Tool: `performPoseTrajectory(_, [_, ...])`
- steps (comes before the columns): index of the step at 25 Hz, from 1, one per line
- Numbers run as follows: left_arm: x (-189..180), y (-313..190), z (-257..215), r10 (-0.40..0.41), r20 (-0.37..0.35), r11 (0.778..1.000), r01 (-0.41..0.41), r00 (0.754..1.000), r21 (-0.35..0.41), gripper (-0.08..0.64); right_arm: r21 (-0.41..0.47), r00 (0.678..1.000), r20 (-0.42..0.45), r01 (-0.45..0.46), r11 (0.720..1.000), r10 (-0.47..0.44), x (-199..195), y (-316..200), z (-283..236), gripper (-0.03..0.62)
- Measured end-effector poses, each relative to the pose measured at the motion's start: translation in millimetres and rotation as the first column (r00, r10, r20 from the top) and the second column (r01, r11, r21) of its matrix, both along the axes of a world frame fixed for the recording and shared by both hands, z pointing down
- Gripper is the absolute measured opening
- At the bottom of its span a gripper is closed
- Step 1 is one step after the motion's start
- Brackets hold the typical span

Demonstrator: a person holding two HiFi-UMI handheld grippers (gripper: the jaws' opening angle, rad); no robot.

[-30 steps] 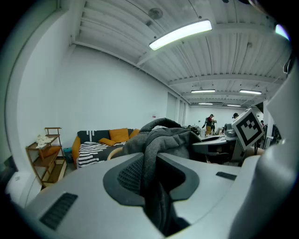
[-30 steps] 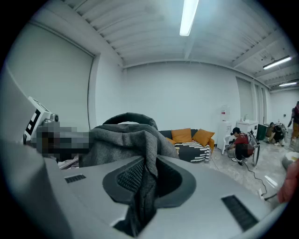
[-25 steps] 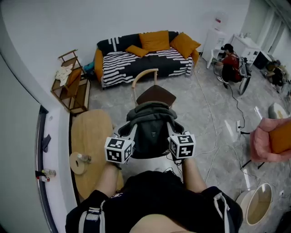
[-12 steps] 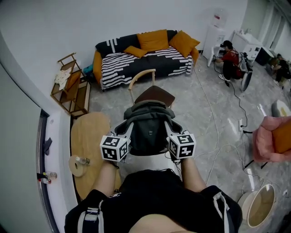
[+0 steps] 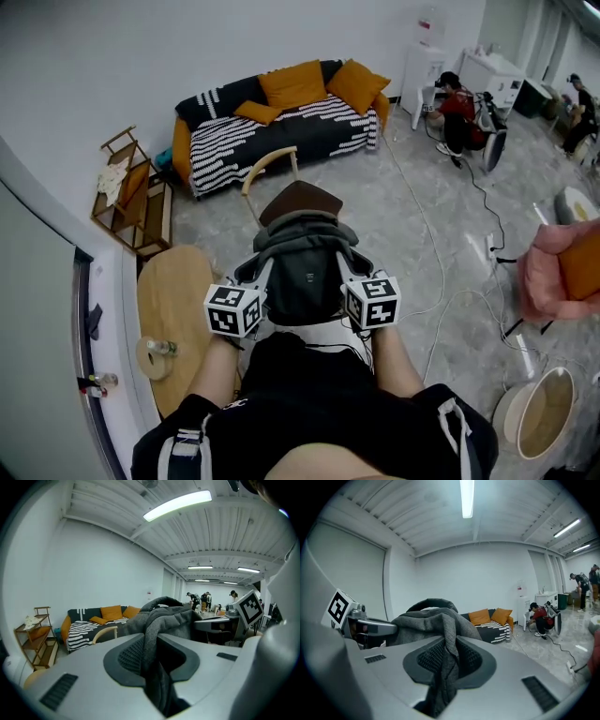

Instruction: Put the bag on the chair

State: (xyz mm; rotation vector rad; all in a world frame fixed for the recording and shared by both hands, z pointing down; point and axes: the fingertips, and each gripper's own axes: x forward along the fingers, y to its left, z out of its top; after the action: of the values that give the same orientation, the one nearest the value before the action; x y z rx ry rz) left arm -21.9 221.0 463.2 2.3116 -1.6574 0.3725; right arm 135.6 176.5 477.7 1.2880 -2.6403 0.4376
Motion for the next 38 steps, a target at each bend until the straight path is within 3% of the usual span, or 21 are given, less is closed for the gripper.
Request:
performPoseTrajectory(9, [42.2,-62.6,12.9,0.108,0.019,0.994,-0.108,0.994,-0.023,0.084,-0.02,0.995,0.006,-0.099,0.995,0.099,45.1,-50.3,12.4,0.078])
performPoseTrajectory(21, [51.2,-189.5,33.4,0.193,-0.01,0.981,-0.193,0.981,-0.027,0.086,-0.049,0.984,-0.039,-0.178,0.983,0.176,56.8,-162.9,30.0,0.078])
performPoseTrajectory(33, [-10.3,-393.8,20.1,0.251,-0.02,0.967,-0.252,0.968,-0.037,0.086,-0.087,0.974,-0.089,-0.218,0.972,0.21,-4.0,-356.8,16.9,0.078])
performPoseTrajectory(38, [-40.0,-454.8,23.5,0.254,-0.037,0.966,-0.255,0.966,-0.031,0.086,-0.1,0.97,-0.116,-0.227,0.969,0.215,-33.5,-419.4,17.2,0.08])
